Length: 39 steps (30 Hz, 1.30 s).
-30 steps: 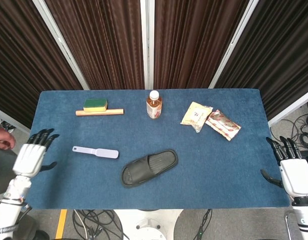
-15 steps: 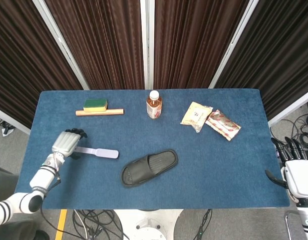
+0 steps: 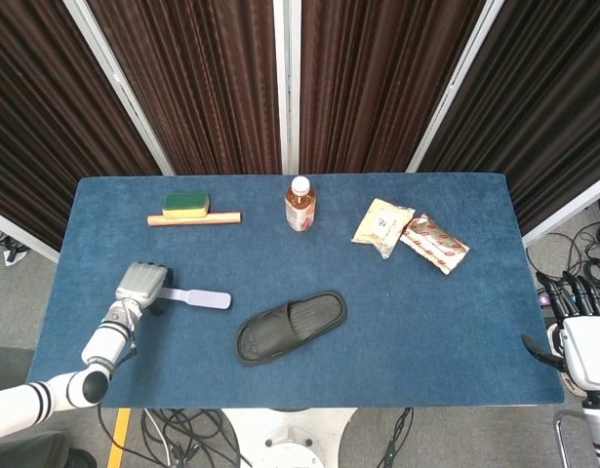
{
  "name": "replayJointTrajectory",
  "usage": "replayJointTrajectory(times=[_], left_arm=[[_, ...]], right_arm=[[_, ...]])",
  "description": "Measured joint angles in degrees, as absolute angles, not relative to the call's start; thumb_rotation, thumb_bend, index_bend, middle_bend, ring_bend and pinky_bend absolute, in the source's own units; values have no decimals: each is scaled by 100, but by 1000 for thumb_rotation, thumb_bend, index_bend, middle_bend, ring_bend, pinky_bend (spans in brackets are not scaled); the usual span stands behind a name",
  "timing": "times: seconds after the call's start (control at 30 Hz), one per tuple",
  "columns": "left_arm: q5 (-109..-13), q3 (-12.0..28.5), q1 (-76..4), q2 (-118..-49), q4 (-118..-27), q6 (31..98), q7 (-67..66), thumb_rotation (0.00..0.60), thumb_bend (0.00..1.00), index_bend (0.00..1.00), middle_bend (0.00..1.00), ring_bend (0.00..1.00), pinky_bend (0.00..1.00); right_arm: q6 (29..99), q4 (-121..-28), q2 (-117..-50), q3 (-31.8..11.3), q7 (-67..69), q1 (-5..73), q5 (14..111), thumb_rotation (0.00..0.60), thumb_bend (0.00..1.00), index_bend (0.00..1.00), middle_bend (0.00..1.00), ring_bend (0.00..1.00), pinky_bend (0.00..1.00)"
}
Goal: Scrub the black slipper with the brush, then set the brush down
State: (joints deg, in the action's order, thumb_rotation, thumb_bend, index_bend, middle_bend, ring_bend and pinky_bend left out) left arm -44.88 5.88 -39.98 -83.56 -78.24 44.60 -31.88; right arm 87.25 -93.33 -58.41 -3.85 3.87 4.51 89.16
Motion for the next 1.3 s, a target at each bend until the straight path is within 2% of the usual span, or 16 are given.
replayJointTrajectory(times=[0.13,0.2,0.53,0.8,1.0,1.3], left_arm=[[-4406,545,-4056,-8388,-7785,4470,-3196,600,65,590,628,498,544],[-4350,511,-4086,-8389,-7782,4471,-3189,600,68,600,644,510,558],[-4314,404,-4168,-8493,-7667,4500,-3098,600,100,610,652,514,562],[-4320,276,-4232,-8517,-7717,4438,-3073,600,171,627,674,541,580],[-4299,251,-4314,-8551,-7693,4371,-3052,600,261,653,700,564,605],[-4115,232,-4525,-8601,-7694,4310,-3170,600,428,769,823,678,747]], right_arm=[[8719,-9327,-5844,-386,388,438,8877,600,117,65,164,20,36],[8713,-9319,-5851,-386,384,436,8865,600,116,65,164,20,36],[8664,-9300,-5861,-387,386,436,8807,600,120,65,164,20,35],[8624,-9267,-5874,-387,396,426,8743,600,118,65,164,20,36],[8602,-9239,-5884,-390,432,412,8688,600,120,58,163,20,35],[8601,-9204,-5898,-402,506,392,8643,600,126,44,164,20,36]])
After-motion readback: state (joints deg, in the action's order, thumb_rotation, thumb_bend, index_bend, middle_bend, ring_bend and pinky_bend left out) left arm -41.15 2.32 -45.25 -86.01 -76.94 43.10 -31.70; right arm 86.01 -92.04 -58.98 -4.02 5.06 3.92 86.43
